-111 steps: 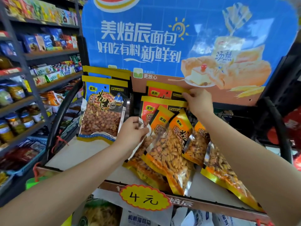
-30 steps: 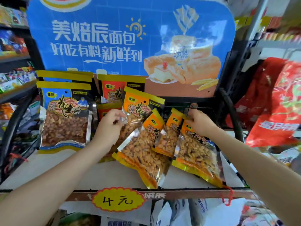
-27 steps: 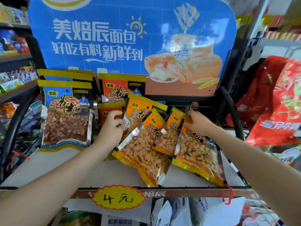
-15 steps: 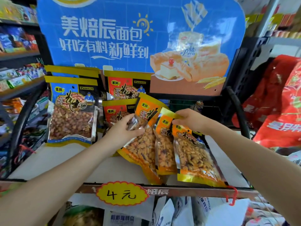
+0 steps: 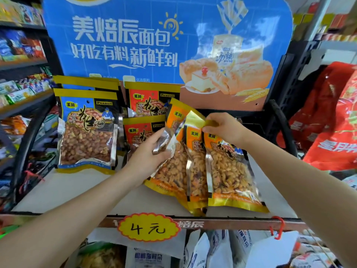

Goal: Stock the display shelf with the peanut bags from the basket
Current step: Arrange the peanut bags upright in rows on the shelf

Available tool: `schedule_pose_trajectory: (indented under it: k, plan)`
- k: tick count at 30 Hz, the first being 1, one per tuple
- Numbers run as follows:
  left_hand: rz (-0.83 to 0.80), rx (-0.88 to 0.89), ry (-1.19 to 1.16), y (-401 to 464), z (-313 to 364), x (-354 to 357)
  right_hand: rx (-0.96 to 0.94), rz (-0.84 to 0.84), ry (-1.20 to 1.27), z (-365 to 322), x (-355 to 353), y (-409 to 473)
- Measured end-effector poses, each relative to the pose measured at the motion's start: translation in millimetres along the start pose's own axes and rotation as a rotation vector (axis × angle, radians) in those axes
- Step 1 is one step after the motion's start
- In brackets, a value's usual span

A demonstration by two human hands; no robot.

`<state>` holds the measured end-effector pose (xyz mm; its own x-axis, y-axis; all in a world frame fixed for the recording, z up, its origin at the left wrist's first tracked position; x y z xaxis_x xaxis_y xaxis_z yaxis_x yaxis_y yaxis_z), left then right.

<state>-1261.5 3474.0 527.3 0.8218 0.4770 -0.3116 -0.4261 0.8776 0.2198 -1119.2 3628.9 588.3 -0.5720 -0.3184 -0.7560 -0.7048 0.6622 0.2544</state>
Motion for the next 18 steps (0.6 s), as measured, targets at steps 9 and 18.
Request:
schedule_pose_trajectory:
  k: [9,18]
  plan:
    - [0.069,0.234,-0.033,41,34,37,-0.195,0.274,-0.188,-40,-78,5]
    - [0.146,0.042,-0.032,72,21,44,-0.241,0.226,-0.278,-36,-82,13]
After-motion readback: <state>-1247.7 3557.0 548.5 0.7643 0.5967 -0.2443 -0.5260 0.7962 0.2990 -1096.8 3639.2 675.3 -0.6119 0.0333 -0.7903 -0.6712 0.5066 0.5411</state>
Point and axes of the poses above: each hand's wrist, its own y-axis towards the middle knuckle, its own x-axis out of the palm, z = x × y, the point moved 4 cm from there along y, towards the middle knuckle, and after that the axes turned 3 degrees about z, right-handed, at the moved point
